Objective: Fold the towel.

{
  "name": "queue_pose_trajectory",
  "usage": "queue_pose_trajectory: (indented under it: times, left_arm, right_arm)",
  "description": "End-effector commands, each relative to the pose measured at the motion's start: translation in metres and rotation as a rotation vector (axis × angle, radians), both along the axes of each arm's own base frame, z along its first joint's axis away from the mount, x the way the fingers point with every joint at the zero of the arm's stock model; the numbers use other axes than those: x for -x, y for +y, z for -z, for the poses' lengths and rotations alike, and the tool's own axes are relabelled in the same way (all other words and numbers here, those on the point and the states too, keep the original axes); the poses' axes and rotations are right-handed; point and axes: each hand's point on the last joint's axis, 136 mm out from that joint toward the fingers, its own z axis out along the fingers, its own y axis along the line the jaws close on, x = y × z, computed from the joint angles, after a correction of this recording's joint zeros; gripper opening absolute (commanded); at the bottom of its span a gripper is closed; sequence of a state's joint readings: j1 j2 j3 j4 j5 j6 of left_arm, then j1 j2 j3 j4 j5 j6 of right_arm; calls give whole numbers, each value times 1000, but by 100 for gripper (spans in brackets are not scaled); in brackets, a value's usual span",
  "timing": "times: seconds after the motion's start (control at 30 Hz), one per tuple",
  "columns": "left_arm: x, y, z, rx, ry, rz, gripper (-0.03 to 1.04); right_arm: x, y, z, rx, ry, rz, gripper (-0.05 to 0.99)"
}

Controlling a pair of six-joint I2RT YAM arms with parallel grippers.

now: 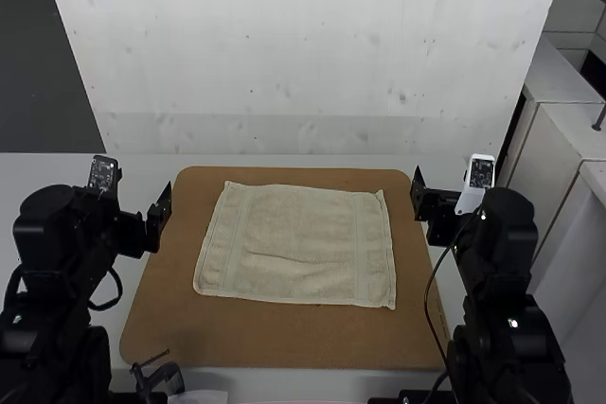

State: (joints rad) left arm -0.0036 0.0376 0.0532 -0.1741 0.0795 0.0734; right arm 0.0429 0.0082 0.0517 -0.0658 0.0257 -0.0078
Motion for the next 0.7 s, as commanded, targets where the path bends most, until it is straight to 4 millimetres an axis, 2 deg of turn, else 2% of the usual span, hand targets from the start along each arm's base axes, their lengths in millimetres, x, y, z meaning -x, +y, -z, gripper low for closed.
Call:
queue_pose_trajectory:
  times: [0.0,0.37,0.67]
  left_arm:
    - [1,13,-17,101,-58,-84,97]
    - [1,13,-16,101,-57,-86,97]
    - [0,16,-16,81,-59,-106,97]
  right_arm:
    - [1,1,-8,-41,-26,-2,96]
    - [1,1,-8,-43,-25,1,96]
    - [1,-11,-7,-27,-22,66,96]
